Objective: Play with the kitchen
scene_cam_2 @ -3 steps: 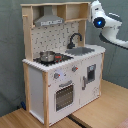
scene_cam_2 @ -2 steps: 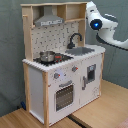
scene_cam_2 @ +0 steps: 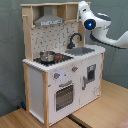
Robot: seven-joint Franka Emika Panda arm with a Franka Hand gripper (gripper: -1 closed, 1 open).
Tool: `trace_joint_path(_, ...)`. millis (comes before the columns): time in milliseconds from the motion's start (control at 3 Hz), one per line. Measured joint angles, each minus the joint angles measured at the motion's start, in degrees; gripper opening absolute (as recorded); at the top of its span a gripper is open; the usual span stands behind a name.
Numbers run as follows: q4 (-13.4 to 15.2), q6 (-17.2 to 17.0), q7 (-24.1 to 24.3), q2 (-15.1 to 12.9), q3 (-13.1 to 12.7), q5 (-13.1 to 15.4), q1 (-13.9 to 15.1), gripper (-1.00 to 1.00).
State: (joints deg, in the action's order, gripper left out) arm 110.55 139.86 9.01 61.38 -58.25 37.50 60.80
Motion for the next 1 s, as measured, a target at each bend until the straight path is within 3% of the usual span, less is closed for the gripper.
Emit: trace_joint_path(1000, -11.45, 1.69, 0.00, -2.29, -6.38, -0.02, 11.03, -1.00)
